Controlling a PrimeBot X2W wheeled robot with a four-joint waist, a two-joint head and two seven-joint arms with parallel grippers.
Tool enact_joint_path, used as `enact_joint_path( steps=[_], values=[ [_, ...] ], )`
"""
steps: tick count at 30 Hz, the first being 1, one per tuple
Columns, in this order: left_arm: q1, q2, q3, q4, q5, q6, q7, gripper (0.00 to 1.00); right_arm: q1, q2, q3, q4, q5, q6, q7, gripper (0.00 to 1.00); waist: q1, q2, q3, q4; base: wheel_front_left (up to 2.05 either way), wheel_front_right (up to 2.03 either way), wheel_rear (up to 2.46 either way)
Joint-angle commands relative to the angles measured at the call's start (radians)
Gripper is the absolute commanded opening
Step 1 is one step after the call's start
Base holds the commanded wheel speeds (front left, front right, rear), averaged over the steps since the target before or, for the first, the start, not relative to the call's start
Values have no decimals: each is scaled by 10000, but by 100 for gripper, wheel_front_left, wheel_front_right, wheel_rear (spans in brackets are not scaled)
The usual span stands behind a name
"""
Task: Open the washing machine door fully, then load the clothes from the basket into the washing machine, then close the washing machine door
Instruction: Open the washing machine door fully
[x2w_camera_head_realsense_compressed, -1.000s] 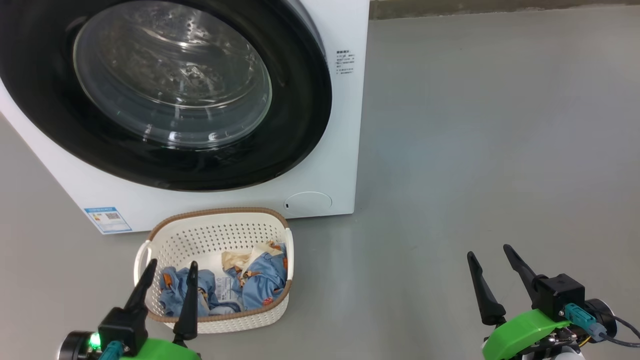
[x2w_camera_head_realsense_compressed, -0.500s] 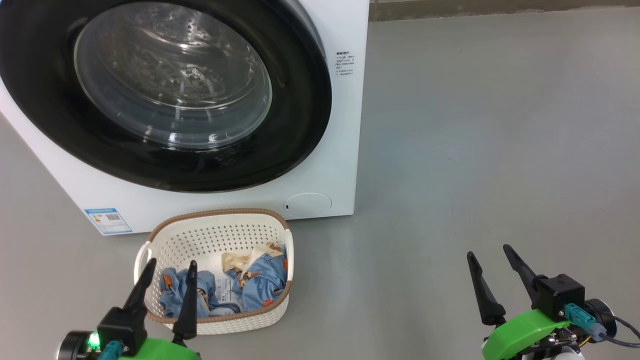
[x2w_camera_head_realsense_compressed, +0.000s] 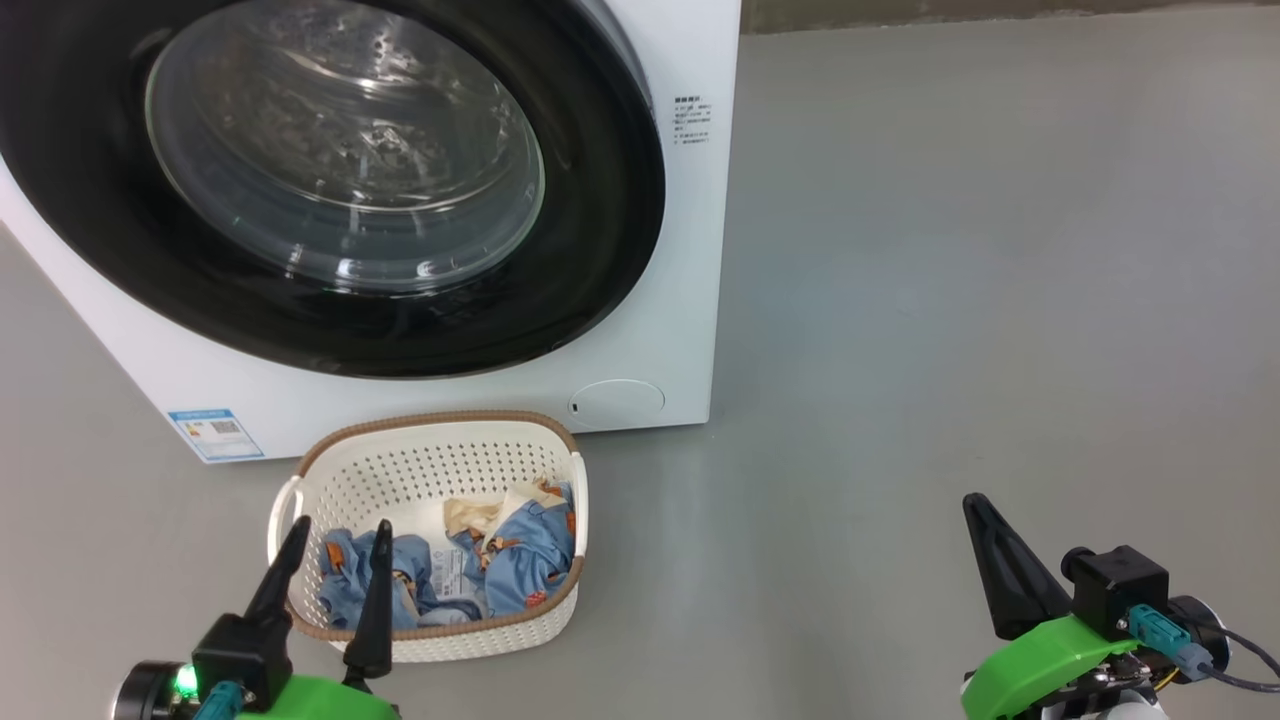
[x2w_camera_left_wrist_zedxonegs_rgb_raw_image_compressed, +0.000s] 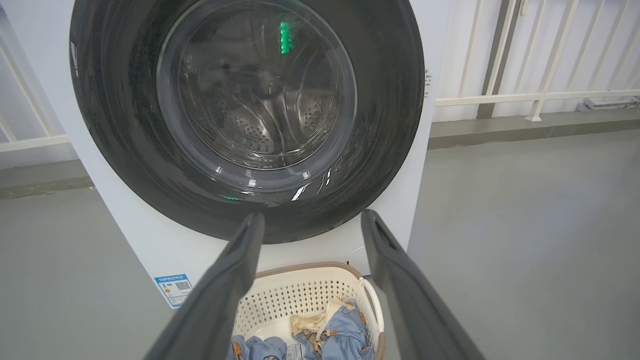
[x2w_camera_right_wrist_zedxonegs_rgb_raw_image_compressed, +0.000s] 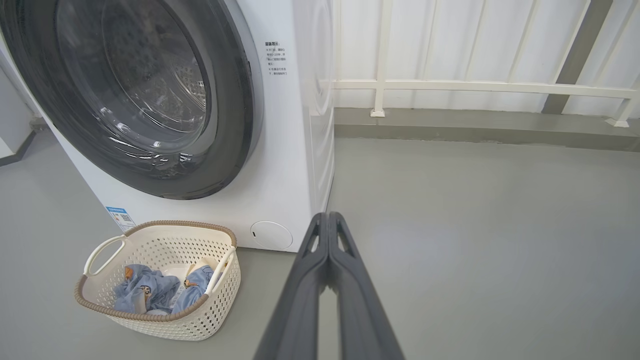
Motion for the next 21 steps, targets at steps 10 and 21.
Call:
enact_joint_path(
  steps=[10, 21],
  values=[
    [-732, 116, 352, -404, 89, 48, -124, 100, -1108, -32, 459, -68, 1309, 16, 271, 0, -1, 0, 484, 110, 0, 0, 0],
    [-1177, 80, 210, -581, 47, 31, -124, 100, -2583, -32, 83, 504, 6068, 16, 1553, 0, -1, 0, 1429, 475, 0, 0, 0]
  ],
)
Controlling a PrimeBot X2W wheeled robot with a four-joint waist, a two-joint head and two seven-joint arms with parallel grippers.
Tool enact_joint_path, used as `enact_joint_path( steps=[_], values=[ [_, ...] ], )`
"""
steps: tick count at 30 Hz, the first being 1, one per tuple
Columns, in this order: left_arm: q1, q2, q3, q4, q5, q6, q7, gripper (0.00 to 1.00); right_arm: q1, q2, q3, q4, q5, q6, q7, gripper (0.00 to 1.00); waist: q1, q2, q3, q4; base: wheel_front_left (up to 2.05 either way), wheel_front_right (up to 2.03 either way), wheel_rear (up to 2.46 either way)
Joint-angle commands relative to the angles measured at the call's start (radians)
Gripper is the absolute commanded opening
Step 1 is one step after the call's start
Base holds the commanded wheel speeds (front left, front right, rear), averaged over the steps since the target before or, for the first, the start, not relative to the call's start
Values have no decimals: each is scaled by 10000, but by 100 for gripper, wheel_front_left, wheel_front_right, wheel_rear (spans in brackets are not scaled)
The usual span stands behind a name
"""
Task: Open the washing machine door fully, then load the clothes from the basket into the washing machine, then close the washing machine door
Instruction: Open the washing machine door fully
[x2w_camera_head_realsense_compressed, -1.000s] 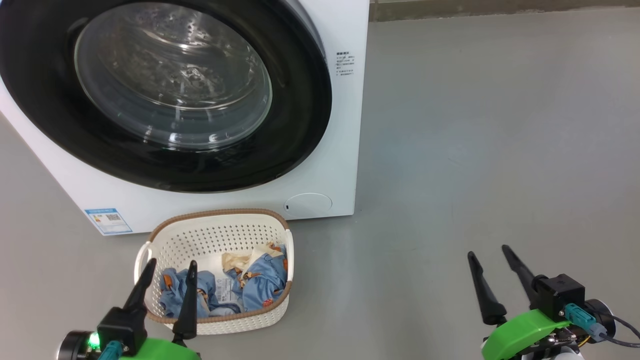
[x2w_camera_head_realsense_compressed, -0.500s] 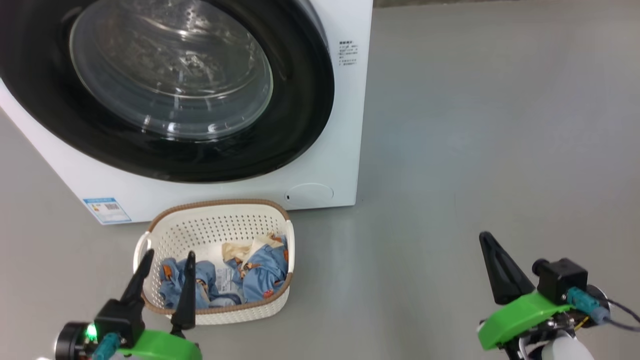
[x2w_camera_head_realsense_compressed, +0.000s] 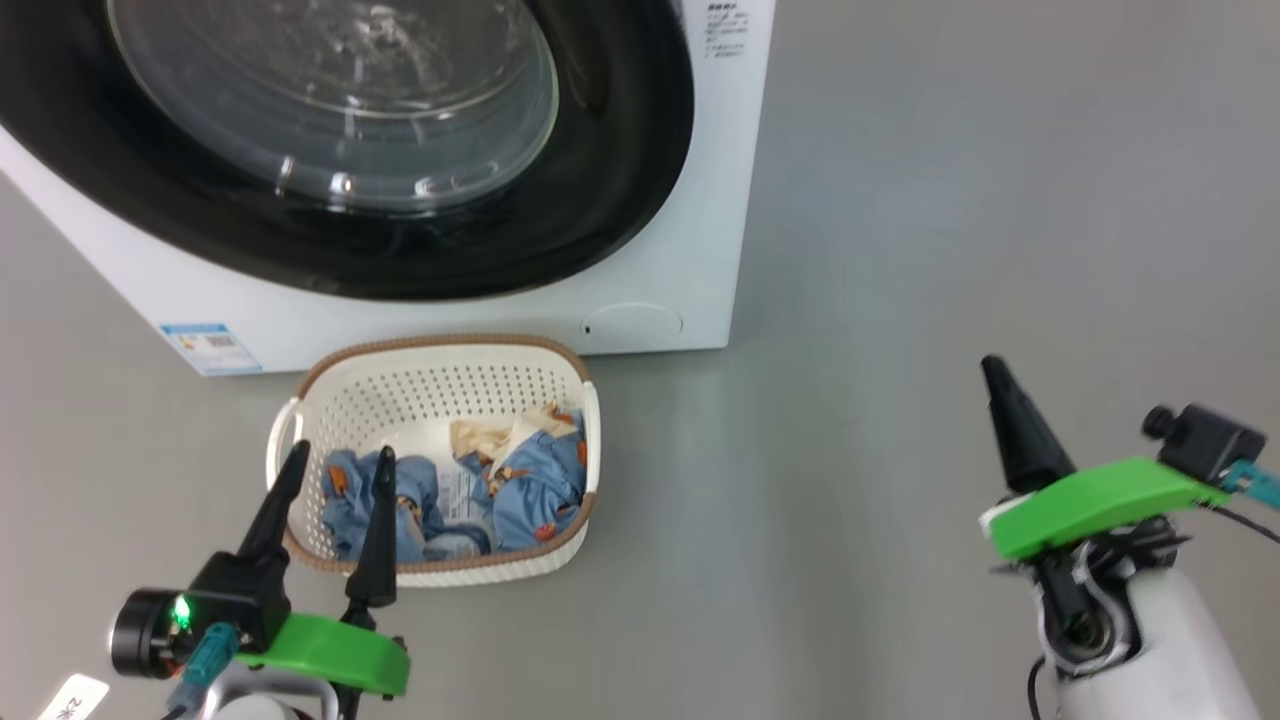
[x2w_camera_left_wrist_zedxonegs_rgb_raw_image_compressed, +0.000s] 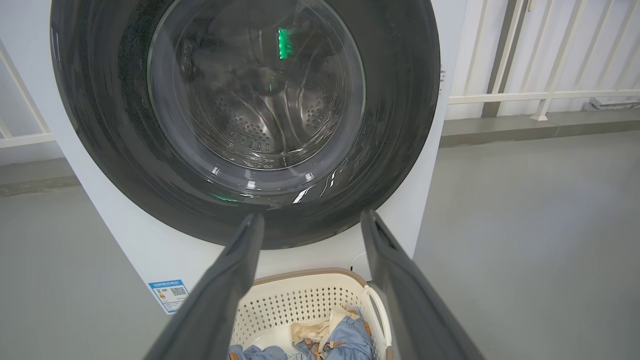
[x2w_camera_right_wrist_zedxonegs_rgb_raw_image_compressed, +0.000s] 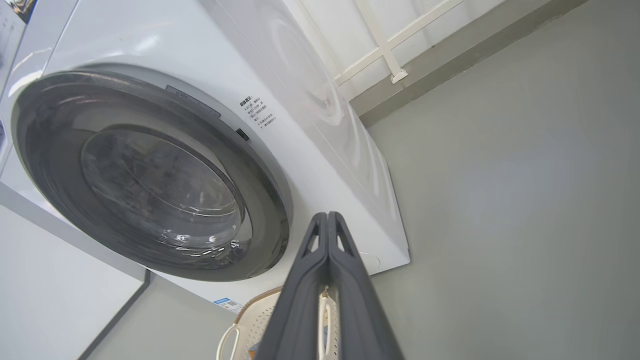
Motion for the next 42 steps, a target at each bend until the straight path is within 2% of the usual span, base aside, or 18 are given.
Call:
enact_joint_path(
  steps=[1, 10, 19, 30, 42],
  values=[
    [-383, 118, 269, -300, 29, 30, -124, 100, -494, 5, 82, -136, 736, 16, 208, 0, 0, 0, 357, 215, 0, 0, 0],
    [-845, 95, 68, -466, -22, -1, -124, 100, -2436, 6, -1149, 1083, 5602, 16, 2087, 0, 0, 0, 1202, 669, 0, 0, 0],
    [-1361, 84, -114, -620, -61, -40, -124, 100, -5051, 3, -2103, 2750, 8353, 16, 4182, 0, 0, 0, 2036, 1127, 0, 0, 0],
    [-1900, 78, -286, -829, -180, -37, -124, 100, -8193, -367, -1924, 4444, 8936, 16, 5538, 0, 0, 0, 2955, 1467, 0, 0, 0],
    [-2534, 77, -716, -919, -450, 33, -124, 100, -11169, -607, -1210, 6357, 8292, 16, 5962, 0, 0, 0, 3798, 1875, 0, 0, 0]
  ],
)
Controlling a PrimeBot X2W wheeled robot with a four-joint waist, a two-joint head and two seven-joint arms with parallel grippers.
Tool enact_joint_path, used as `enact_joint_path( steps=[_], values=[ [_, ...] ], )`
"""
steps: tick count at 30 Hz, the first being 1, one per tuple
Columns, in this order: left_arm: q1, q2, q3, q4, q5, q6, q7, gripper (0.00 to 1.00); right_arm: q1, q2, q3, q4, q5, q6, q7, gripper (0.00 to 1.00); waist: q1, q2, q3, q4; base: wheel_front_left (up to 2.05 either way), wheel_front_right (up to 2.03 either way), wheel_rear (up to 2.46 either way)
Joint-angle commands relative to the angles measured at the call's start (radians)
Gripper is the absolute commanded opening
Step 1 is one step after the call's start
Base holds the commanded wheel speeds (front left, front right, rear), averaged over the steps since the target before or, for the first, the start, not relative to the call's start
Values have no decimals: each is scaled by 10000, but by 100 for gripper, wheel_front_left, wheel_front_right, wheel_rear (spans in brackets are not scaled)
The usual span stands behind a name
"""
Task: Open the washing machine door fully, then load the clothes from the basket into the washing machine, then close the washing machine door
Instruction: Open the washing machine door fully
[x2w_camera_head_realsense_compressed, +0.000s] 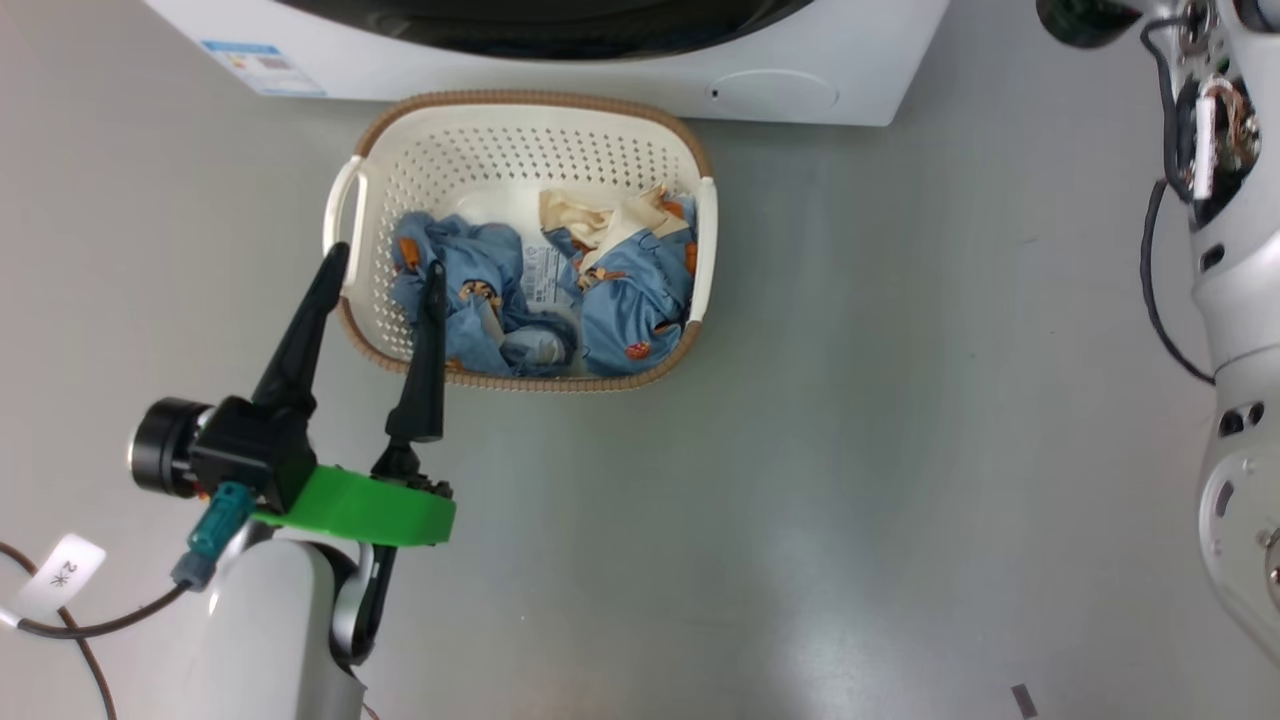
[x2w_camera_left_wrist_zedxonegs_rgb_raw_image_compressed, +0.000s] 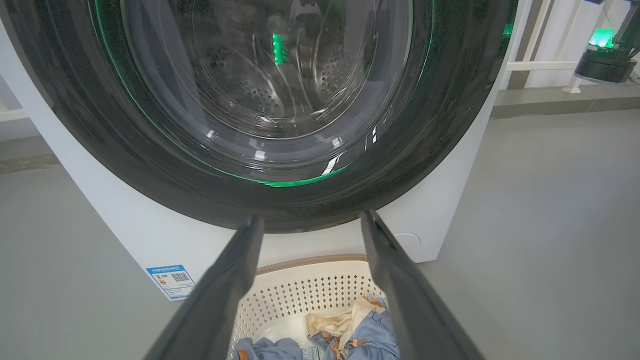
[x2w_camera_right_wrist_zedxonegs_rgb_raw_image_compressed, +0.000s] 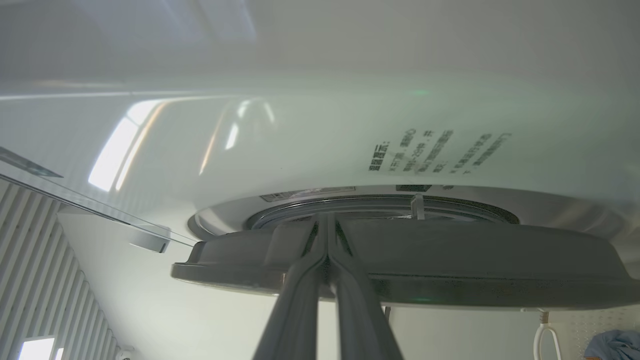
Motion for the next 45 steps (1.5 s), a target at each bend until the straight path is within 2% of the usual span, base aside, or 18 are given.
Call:
enact_joint_path(
  steps=[1, 11, 23, 35, 45],
  values=[
    [-128, 205, 248, -282, -89, 52, -78, 100, -368, 179, 151, -127, -115, 16, 96, 0, -1, 0, 155, 146, 0, 0, 0],
    [-279, 205, 4, -241, -259, 140, -78, 100, -1685, 74, 450, 1191, -584, 16, 218, 0, -1, 0, 418, 365, 0, 0, 0],
    [-339, 204, -160, -202, -349, 242, -78, 100, -2380, -28, 700, 2205, -940, 16, 527, 0, -1, 0, 560, 463, 0, 0, 0],
    [-327, 204, -218, -177, -392, 300, -78, 100, -2009, -59, 731, 1915, -836, 16, 1391, 0, -1, 0, 535, 424, 0, 0, 0],
    [-219, 204, -281, -100, -412, 332, -78, 100, -880, 60, 818, 966, -761, 16, 2069, 0, -1, 0, 297, 372, 0, 0, 0]
  ],
)
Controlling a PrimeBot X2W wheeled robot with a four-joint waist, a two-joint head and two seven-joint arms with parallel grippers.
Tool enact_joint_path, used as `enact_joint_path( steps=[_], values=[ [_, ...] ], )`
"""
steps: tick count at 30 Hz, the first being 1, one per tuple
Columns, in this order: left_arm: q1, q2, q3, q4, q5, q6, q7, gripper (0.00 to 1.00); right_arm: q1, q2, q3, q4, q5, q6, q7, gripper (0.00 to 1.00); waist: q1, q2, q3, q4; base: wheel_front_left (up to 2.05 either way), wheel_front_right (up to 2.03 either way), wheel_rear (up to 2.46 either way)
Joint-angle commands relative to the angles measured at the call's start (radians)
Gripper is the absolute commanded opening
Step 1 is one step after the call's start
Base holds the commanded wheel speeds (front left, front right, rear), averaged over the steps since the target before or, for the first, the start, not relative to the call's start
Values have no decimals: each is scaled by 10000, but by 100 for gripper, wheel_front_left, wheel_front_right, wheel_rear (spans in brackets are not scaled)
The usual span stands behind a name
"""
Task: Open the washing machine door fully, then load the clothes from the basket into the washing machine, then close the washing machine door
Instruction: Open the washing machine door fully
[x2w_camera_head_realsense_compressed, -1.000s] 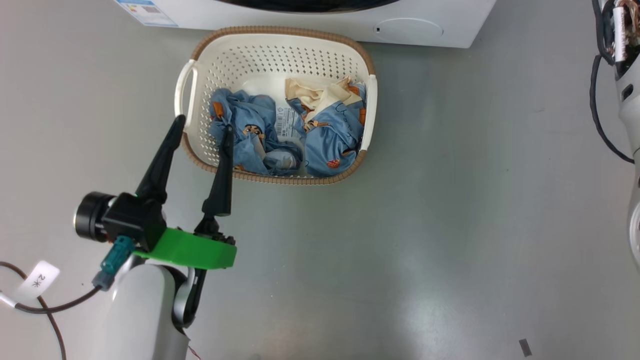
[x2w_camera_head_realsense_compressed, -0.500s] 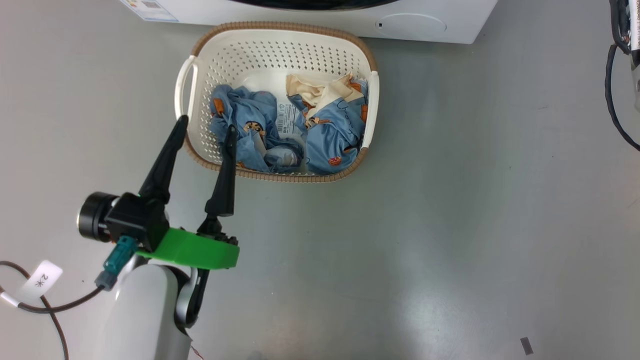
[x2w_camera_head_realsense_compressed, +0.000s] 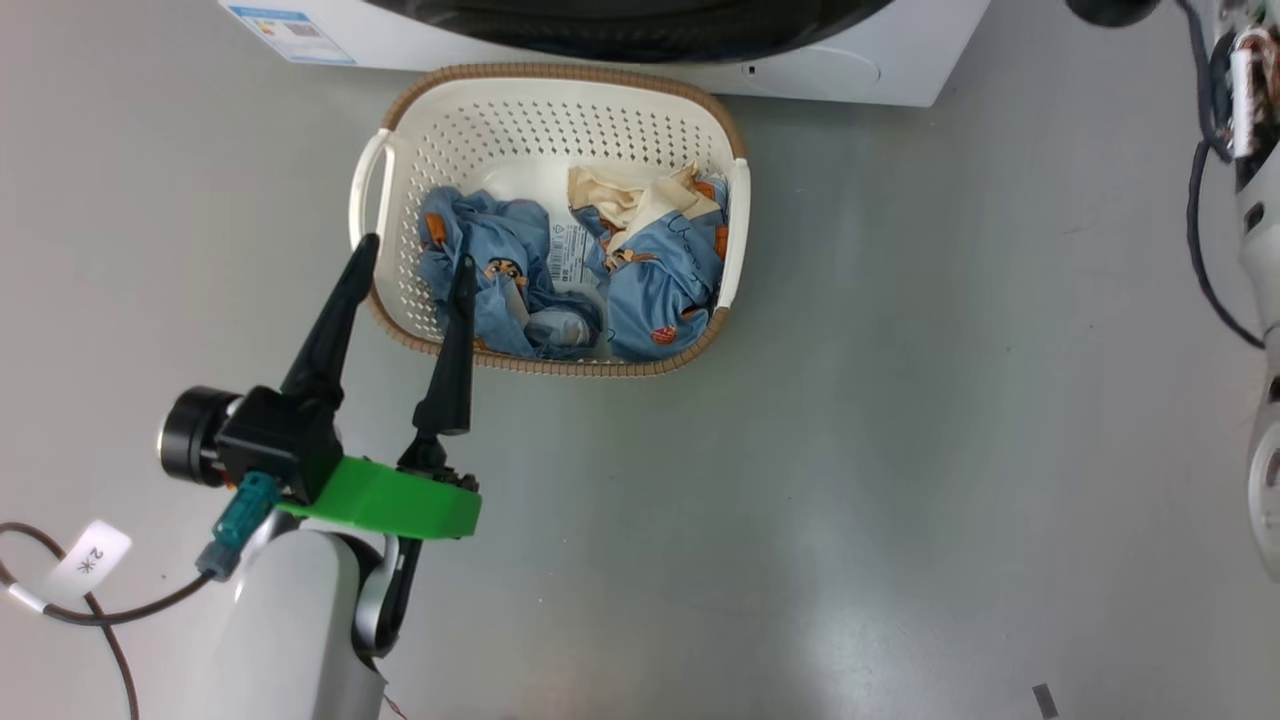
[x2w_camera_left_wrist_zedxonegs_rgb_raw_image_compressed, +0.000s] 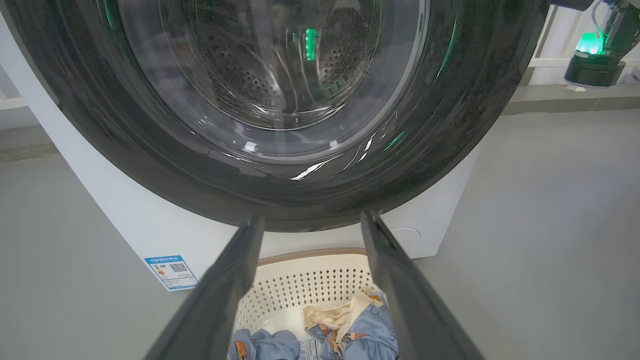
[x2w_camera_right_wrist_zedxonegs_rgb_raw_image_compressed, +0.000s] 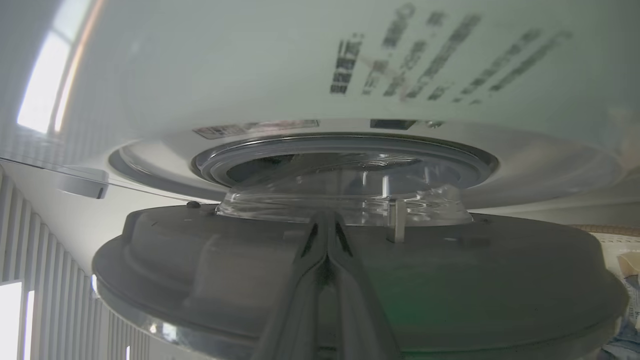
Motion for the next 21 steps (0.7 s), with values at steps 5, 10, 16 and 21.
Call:
enact_joint_path(
  steps=[5, 10, 16, 21],
  values=[
    [99, 225, 239, -141, -44, 115, -51, 100, 964, 565, 174, -866, -6, 16, 517, 0, 0, 0, -216, -38, 0, 0, 0],
    [230, 225, 186, -109, -63, 142, -51, 100, 1903, 733, 270, -1701, 51, 16, 969, 0, 0, 0, -445, -50, 0, 0, 0],
    [327, 225, 189, -99, -53, 141, -51, 100, 2830, 930, 393, -2673, 98, 16, 1341, 0, 0, 0, -586, -82, 0, 0, 0],
    [348, 225, 187, -91, -50, 131, -51, 100, 3612, 1078, 662, -3539, 42, 16, 1618, 0, 0, 0, -675, -83, 0, 0, 0]
  ],
)
